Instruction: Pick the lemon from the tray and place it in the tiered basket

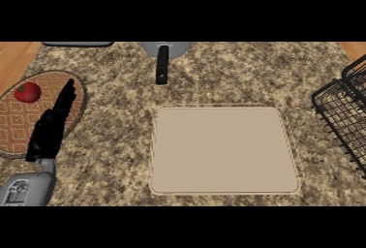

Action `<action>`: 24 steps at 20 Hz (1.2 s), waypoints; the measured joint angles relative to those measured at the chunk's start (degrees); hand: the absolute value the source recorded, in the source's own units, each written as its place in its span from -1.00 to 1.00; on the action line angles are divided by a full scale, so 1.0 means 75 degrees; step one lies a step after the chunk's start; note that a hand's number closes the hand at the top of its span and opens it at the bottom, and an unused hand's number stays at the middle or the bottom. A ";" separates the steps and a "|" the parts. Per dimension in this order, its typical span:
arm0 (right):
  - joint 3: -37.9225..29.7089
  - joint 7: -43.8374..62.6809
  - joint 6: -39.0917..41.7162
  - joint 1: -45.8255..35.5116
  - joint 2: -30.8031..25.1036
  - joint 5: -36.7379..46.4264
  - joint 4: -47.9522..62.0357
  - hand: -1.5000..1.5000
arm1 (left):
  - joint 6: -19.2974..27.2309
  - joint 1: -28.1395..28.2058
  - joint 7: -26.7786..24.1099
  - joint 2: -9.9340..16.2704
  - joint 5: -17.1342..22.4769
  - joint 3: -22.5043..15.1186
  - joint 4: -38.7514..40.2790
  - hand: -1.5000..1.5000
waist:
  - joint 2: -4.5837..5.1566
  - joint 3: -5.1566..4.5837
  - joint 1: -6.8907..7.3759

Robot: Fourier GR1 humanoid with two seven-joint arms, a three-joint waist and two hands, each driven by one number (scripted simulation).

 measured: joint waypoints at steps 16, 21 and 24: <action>-0.0361 -0.0627 0.1111 0.1356 -0.0825 -0.0280 -0.0499 1.00 | -0.0142 0.0221 -0.0134 0.0056 0.0026 0.0273 0.0045 0.00 | -0.0089 0.0000 -0.0214; -0.0687 -0.0831 0.1205 0.2052 -0.0705 -0.0999 -0.1284 1.00 | -0.0111 0.0143 0.0022 -0.0033 -0.0077 0.0240 0.0013 0.00 | -0.0090 0.0002 -0.0229; -0.1016 -0.0874 0.1137 0.2342 -0.0595 -0.1472 -0.1464 1.00 | -0.0094 0.0182 -0.0089 -0.0093 -0.0101 0.0244 0.0058 0.00 | -0.0080 0.0003 -0.0219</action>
